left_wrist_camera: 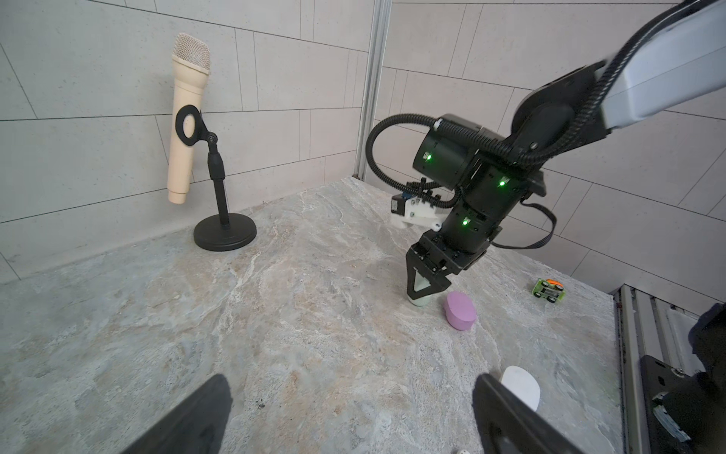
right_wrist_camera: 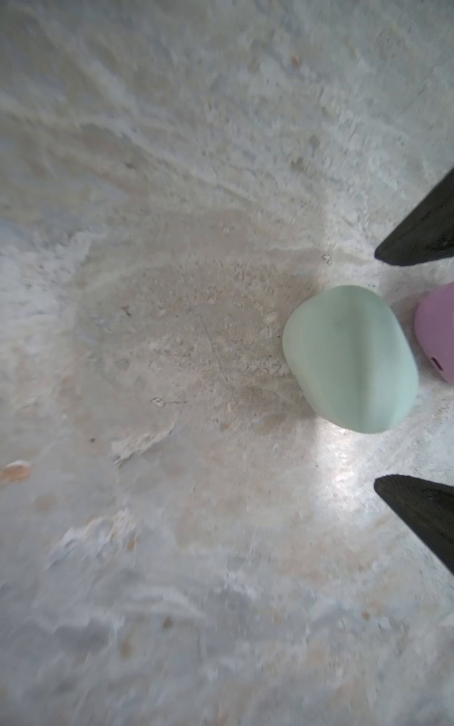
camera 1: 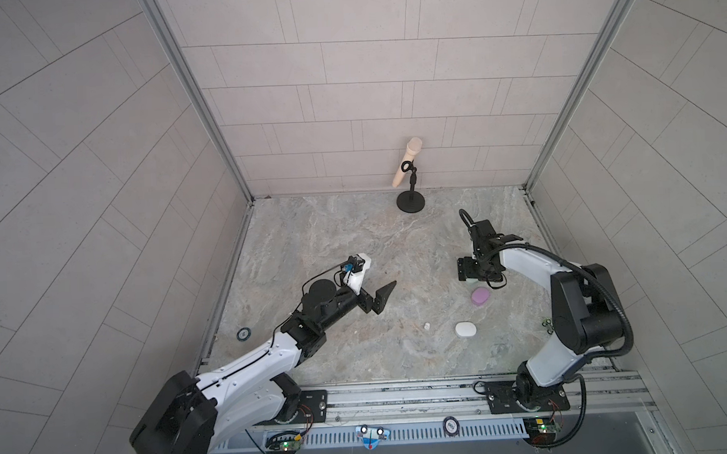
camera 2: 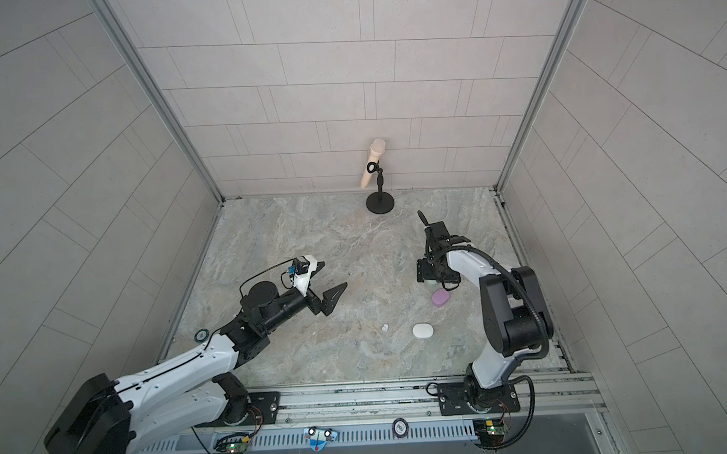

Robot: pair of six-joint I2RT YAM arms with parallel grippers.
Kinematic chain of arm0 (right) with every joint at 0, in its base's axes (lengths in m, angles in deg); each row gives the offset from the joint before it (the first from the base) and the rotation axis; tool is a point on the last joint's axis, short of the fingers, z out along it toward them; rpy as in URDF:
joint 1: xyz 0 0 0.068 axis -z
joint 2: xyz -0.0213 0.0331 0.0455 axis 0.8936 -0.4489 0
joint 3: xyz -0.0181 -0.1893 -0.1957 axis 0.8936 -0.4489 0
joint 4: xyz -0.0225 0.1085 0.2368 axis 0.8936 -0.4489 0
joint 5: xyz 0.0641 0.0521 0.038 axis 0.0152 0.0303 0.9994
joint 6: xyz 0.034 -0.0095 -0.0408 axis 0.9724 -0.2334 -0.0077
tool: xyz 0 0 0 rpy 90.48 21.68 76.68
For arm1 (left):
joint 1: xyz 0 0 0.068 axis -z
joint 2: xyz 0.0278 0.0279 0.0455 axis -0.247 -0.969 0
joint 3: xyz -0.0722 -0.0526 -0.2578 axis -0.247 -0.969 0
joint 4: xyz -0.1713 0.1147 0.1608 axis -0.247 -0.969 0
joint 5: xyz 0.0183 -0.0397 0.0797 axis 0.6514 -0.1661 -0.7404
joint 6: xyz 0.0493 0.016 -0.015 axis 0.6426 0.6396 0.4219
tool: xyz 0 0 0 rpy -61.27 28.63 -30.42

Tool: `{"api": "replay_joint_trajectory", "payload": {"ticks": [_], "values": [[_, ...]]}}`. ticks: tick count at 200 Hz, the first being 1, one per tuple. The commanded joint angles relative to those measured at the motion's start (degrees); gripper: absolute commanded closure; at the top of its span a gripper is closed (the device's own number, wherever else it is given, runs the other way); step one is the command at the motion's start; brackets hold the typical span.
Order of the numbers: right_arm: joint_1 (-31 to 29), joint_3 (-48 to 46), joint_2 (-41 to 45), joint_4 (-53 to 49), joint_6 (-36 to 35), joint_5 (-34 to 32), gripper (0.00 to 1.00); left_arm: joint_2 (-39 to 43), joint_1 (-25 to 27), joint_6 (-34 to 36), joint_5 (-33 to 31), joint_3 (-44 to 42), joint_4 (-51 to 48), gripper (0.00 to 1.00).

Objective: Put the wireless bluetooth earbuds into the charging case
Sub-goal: 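Set the mint case on the table beside the pink case, open right gripper, then move the right gripper to the white earbud case and close on it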

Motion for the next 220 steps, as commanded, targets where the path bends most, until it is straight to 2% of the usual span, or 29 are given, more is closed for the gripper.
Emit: {"api": "replay_joint_trajectory", "payload": {"ticks": [1, 47, 92, 151, 220], "values": [[-1.63, -0.04, 6.45, -5.44, 0.52, -1.23, 0.12, 0.86, 0.11, -1.02, -1.14, -0.95, -1.54, 0.0], [-6.85, -6.96, 18.74, -13.5, 6.24, 4.22, 0.12, 0.7, 0.11, -3.75, -1.52, -1.11, -3.29, 0.0], [-13.65, -14.66, 26.19, -15.51, 12.64, 4.06, 0.12, 0.03, 0.11, -6.49, -1.37, -1.69, -4.72, 0.0], [-18.67, -21.09, 25.01, -9.33, 17.19, 1.96, 0.12, -0.84, 0.09, -5.67, -0.1, -1.7, -5.63, 0.0], [-21.96, -22.39, 20.79, -3.84, 18.42, -0.24, 0.14, -0.9, 0.11, -5.16, -0.18, -1.63, -5.28, 0.0]]}}
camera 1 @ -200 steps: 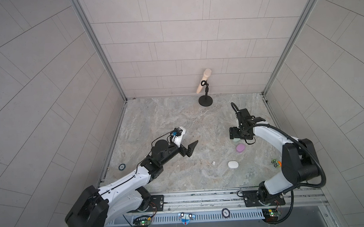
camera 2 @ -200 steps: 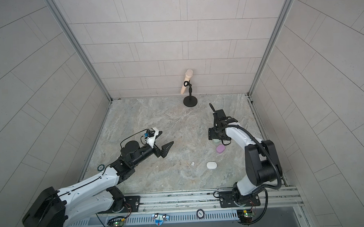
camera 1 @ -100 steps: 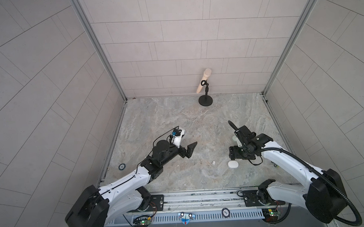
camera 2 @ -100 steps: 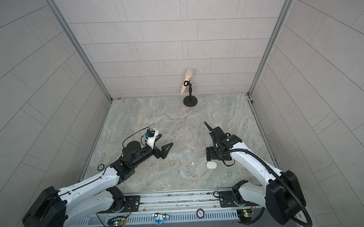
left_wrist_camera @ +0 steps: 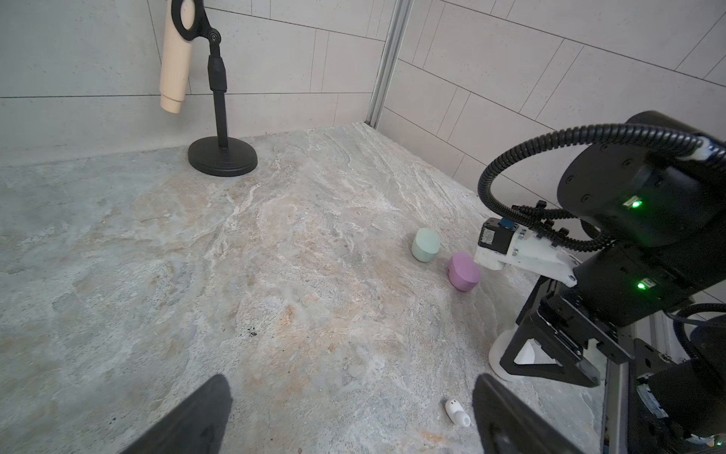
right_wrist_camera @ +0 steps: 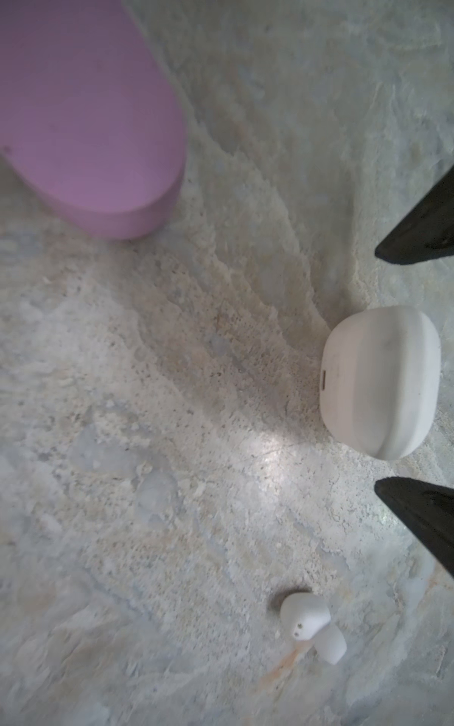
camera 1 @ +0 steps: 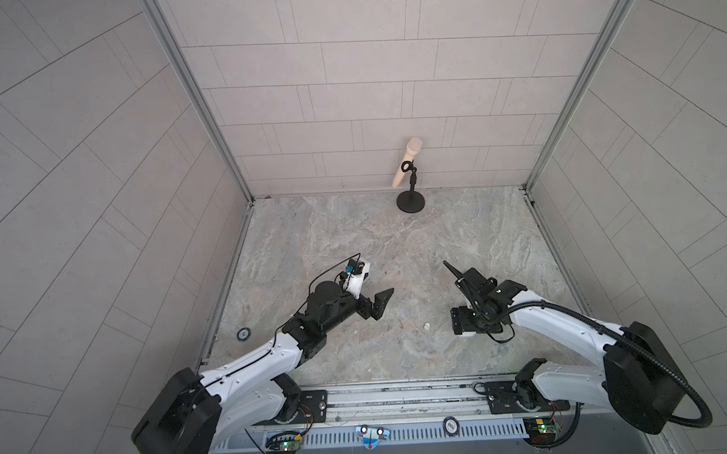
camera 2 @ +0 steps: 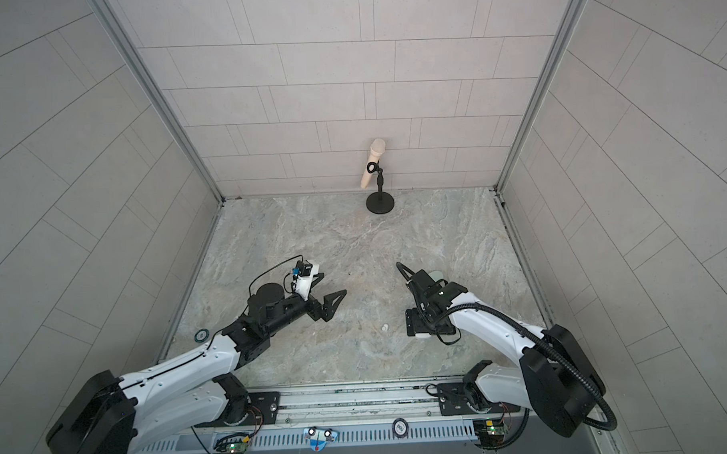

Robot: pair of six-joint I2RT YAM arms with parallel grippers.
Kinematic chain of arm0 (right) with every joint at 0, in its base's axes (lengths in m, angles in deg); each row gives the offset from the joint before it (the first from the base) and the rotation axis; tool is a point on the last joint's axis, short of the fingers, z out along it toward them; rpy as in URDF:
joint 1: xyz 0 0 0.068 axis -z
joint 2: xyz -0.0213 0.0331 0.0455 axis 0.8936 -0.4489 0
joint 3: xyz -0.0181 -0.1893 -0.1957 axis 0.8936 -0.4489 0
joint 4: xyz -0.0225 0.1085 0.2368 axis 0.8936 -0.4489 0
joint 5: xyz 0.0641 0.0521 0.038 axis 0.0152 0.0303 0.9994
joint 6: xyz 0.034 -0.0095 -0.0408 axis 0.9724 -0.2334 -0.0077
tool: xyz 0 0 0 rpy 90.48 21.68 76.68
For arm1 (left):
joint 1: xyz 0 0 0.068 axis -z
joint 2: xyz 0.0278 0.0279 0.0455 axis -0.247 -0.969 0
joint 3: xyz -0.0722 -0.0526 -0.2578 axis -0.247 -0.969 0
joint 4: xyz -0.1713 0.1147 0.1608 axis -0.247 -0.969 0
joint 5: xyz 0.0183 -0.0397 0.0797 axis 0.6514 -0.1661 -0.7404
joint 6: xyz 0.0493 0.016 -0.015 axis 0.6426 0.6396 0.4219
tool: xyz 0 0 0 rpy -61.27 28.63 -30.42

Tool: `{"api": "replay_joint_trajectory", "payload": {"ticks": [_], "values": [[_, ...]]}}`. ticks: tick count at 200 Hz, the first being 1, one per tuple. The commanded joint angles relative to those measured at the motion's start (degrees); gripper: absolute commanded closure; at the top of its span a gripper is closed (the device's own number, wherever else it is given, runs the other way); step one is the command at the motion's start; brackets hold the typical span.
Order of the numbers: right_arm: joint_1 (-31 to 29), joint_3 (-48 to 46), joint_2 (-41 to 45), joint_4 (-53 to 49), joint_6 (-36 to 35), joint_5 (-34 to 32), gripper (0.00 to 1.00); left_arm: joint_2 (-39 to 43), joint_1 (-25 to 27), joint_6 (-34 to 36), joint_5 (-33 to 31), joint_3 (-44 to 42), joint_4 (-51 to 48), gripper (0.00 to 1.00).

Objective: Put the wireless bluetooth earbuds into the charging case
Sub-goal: 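Move the right gripper to the white earbud case and close on it, then lift the white case toward the left gripper while the left gripper grasps it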

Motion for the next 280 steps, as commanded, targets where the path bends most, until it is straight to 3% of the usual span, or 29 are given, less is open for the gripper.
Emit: {"api": "replay_joint_trajectory", "payload": {"ticks": [1, 280], "values": [[-0.63, -0.27, -0.64, 1.86, 1.6, -2.43, 0.14, 0.13, 0.11, 0.5, 0.35, -0.22, 0.55, 0.0], [-2.12, -0.98, -2.0, -0.29, 3.09, -1.59, 0.33, 0.14, 0.11, 0.53, 0.26, -0.45, 0.39, 0.0]]}}
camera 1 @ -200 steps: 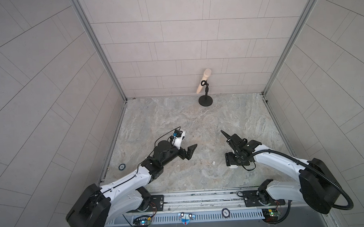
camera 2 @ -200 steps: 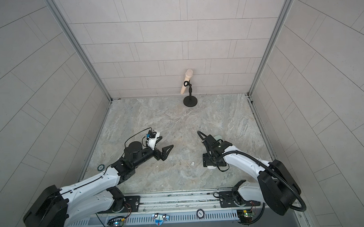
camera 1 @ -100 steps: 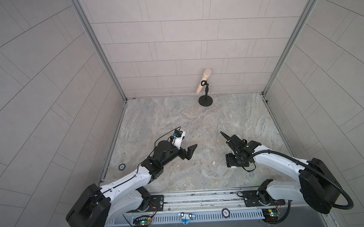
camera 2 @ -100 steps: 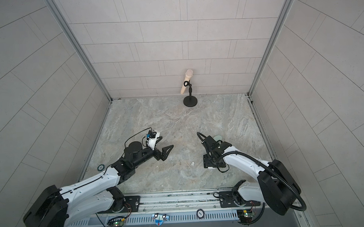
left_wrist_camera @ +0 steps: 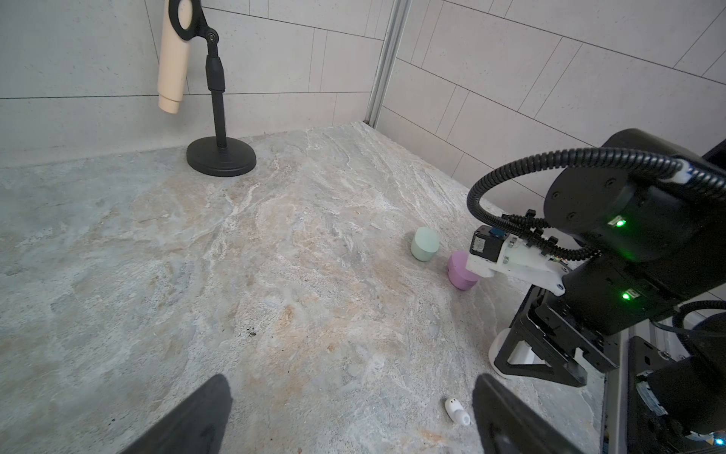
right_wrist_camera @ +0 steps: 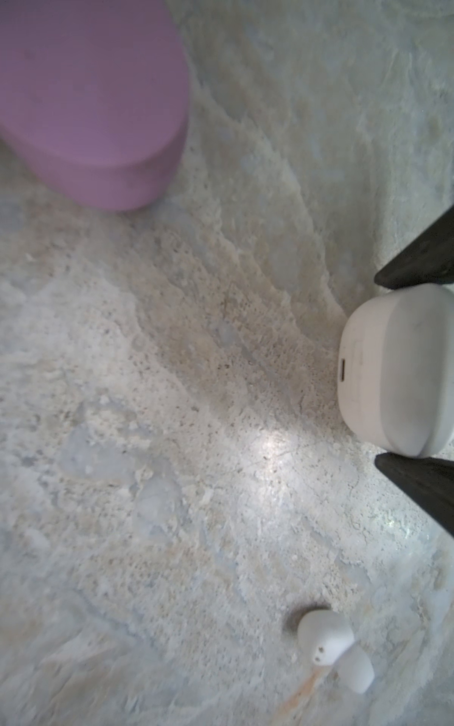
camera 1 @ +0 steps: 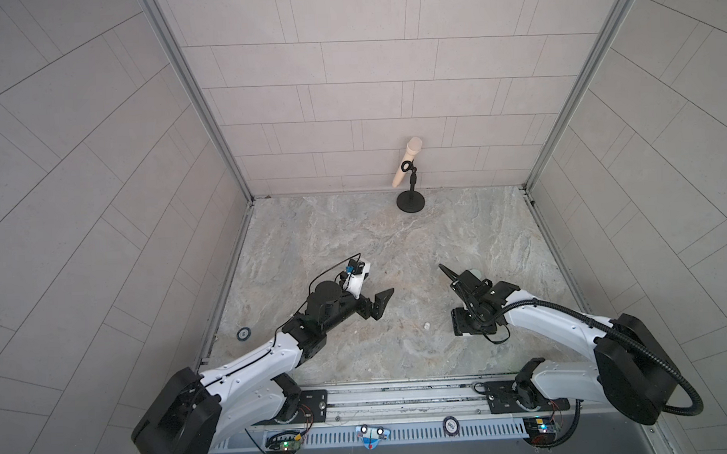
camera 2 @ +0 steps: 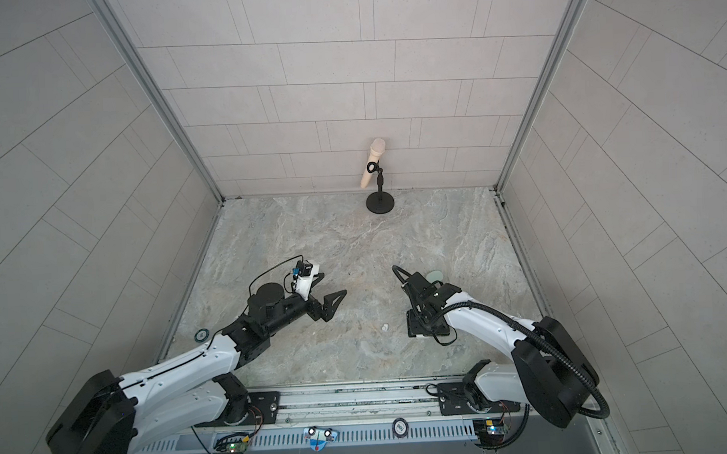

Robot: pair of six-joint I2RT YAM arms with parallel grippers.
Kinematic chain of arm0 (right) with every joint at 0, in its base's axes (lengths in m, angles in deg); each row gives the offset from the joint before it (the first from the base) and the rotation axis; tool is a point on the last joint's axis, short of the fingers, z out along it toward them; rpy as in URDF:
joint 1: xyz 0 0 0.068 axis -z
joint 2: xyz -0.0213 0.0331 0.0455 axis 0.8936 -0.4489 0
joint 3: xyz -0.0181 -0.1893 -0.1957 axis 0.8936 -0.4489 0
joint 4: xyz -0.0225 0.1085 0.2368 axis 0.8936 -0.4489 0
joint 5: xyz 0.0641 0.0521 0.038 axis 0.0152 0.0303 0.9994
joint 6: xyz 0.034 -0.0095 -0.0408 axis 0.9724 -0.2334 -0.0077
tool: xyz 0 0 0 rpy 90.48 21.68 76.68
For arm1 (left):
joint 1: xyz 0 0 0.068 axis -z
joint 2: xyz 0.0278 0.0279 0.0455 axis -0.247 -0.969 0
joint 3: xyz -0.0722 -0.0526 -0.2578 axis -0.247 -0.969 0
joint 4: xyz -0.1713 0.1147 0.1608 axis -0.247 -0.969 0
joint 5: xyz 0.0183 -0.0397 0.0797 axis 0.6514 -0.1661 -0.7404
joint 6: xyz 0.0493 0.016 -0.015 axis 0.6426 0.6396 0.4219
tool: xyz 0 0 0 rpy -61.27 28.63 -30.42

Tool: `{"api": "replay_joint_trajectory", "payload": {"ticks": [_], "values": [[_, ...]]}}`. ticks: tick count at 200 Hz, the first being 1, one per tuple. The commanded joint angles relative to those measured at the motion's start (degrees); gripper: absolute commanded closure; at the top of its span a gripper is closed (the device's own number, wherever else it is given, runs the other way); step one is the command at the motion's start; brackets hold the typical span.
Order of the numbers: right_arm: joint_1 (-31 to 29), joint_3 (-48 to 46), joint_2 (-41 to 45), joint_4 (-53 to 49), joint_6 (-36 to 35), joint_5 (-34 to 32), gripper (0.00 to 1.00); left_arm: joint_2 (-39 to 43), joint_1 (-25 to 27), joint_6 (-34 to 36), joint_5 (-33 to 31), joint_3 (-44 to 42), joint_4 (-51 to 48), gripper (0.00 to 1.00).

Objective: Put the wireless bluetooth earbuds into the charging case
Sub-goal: 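Lift the white case toward the left gripper while the left gripper grasps it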

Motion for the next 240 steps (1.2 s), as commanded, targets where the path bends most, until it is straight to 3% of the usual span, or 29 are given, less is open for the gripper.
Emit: {"api": "replay_joint_trajectory", "payload": {"ticks": [1, 103, 145, 240], "values": [[-0.41, -0.26, 0.27, -1.88, 0.99, -0.69, 0.33, 0.11, 0.11, 0.35, 0.06, -0.43, 0.36, 0.0], [-0.43, 4.64, 3.12, -6.52, 0.71, 0.16, 0.42, -1.12, 0.11, 1.22, 1.43, -0.53, 0.71, 0.0], [-0.53, 12.34, 6.69, -12.02, 0.68, 2.66, 0.42, -3.69, 4.35, 5.5, 2.11, -0.28, 4.77, 0.0], [-6.81, 29.42, 5.6, -15.15, 0.11, 10.29, 0.42, -17.34, 8.97, 13.3, 15.44, 5.92, 17.33, 0.0]]}}
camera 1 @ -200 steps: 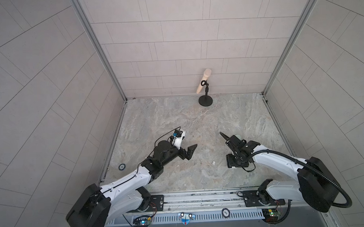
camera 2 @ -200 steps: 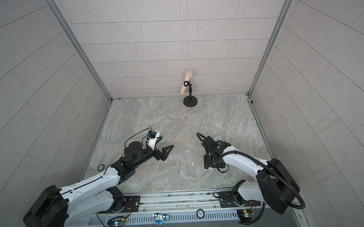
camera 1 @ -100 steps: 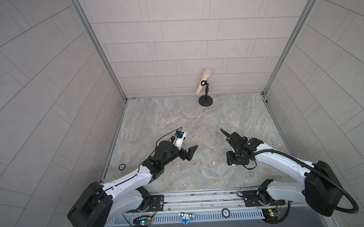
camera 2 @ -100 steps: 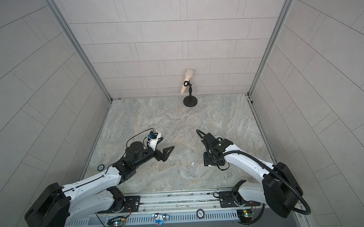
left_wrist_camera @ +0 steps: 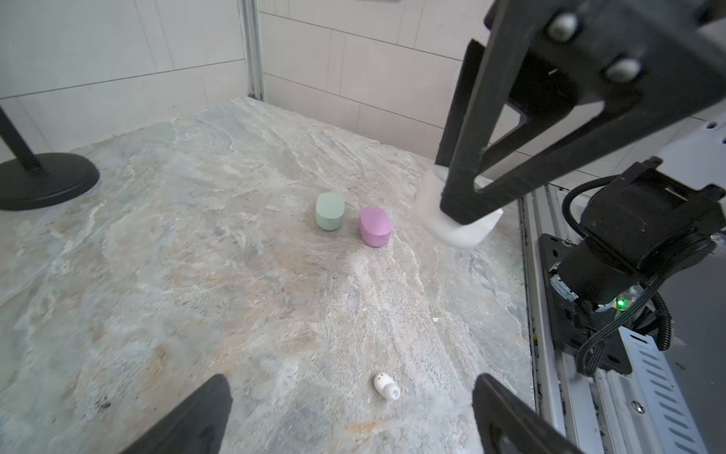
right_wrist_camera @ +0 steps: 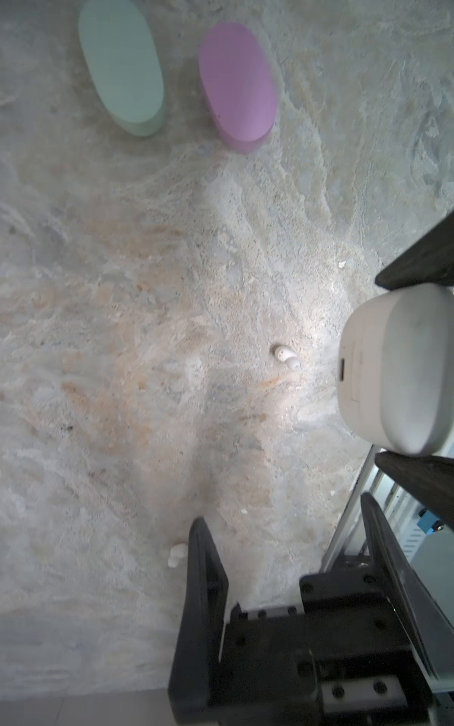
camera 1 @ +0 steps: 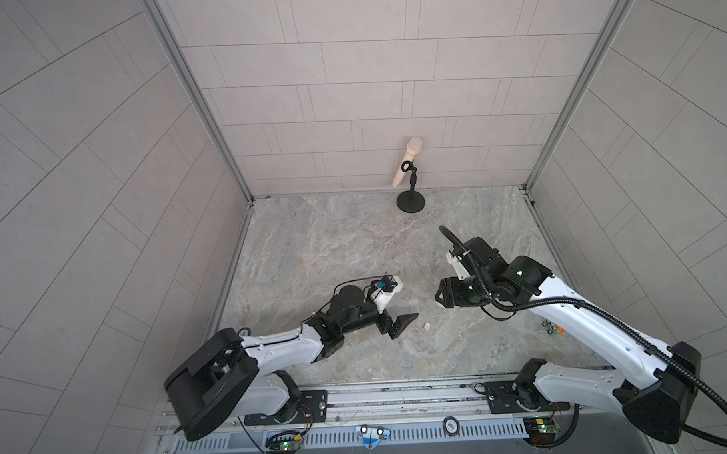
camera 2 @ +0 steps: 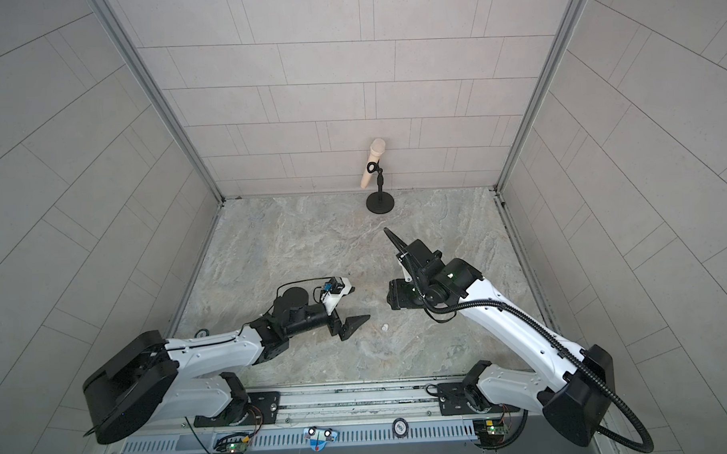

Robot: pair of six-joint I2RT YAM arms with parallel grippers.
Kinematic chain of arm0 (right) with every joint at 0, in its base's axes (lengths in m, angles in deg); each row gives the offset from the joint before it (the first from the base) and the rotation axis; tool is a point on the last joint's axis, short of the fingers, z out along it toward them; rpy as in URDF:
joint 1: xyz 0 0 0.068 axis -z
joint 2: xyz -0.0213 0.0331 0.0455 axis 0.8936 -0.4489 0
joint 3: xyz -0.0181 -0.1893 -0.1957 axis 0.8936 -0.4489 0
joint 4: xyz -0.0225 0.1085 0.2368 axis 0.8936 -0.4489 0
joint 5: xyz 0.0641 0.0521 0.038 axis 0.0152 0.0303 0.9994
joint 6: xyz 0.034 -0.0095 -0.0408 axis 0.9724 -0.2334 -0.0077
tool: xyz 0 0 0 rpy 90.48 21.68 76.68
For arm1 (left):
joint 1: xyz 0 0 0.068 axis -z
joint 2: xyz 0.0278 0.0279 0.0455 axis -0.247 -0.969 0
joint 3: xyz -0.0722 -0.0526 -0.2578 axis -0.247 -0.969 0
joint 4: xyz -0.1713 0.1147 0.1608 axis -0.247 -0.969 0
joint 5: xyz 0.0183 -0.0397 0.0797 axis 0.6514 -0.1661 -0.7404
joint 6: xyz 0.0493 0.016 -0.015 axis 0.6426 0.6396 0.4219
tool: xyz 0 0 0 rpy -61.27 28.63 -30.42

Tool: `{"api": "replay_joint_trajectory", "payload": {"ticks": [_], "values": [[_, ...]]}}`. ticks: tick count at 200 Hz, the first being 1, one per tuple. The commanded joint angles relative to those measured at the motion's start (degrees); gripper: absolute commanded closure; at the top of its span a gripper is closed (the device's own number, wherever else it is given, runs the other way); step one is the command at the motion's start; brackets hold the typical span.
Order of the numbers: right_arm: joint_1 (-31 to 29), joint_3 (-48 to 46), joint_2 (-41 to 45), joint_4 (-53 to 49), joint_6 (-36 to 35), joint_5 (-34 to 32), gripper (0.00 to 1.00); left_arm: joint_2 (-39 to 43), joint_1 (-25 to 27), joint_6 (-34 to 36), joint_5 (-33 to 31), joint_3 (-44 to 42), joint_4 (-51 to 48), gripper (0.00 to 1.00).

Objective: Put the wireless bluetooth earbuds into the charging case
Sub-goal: 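Lift the white case toward the left gripper while the left gripper grasps it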

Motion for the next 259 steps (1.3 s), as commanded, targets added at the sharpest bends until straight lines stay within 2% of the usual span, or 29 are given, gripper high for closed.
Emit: {"api": "replay_joint_trajectory", "payload": {"ticks": [1, 62, 101, 177, 259], "values": [[-1.89, 2.77, -0.99, -1.63, 0.15, 2.08, 0.42, -1.62, 0.63, 3.45, 4.78, 3.48, 4.94, 0.0], [-4.51, 6.79, -3.49, -0.12, 0.87, 3.5, 0.41, -4.99, 1.58, 7.07, 8.09, 8.85, 2.45, 0.04], [-4.92, 7.53, -3.79, 0.73, 1.49, 3.87, 0.41, -5.73, 2.83, 7.74, 8.85, 9.56, 2.21, 0.12], [-5.33, 7.79, -4.23, 2.34, 2.63, 4.3, 0.41, -5.88, 3.54, 8.44, 7.93, 10.32, 2.54, 0.29], [-5.35, 8.06, -3.57, 3.57, 5.26, 4.81, 0.4, -4.57, 4.67, 11.3, 3.71, 8.26, 4.64, 0.38]]}}
